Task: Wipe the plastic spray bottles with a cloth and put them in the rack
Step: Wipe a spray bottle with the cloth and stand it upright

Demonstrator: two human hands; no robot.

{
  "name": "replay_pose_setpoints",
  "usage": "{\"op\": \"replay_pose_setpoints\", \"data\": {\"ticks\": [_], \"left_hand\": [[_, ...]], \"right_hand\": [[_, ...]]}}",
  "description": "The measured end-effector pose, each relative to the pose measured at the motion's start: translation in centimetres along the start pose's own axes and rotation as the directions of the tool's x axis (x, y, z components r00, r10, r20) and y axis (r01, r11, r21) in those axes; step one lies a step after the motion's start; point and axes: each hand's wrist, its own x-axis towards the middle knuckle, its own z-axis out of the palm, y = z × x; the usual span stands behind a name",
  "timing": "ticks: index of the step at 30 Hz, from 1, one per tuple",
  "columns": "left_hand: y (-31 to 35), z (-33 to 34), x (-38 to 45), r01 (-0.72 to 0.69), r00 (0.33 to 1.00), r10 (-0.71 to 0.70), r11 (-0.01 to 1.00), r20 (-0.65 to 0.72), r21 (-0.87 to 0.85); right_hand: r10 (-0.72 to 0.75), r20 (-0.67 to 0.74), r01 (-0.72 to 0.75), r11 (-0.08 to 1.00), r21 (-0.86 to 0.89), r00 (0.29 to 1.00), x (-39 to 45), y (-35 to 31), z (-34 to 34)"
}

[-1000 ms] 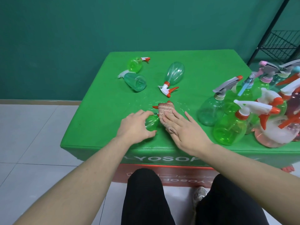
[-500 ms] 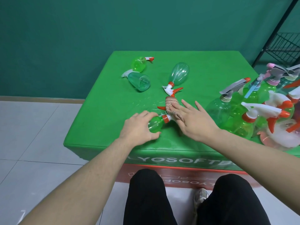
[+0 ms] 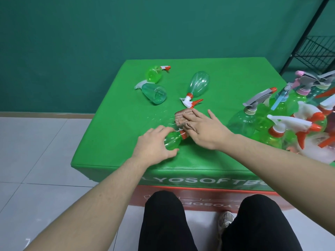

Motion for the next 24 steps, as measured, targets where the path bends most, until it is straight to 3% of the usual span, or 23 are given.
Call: {"op": "replay_pose_setpoints", "data": {"ticks": [5,18,24], "left_hand": [[-0.1,0.0,-0.2,-0.018,1.0,0.018,1.0,0.001,0.009],[-0.1,0.5,-0.8,-0.053,0.998,0.053,0.998,-0.019,0.033],[0.1,0.2,-0.7,-0.037,0.999,0.037,0.999,-0.01,0.026]], "right_hand": [[0.02,0.027,-0.019,0.998,-0.064,0.999,-1.2,0.5,-1.2],[0.026,0.073,-0.029,0.999,0.037,0.997,2.1,-2.1,-0.4],[0.065,0.098,-0.058,0.995,-0.082,0.993,1.6,-2.1,-0.6]]}}
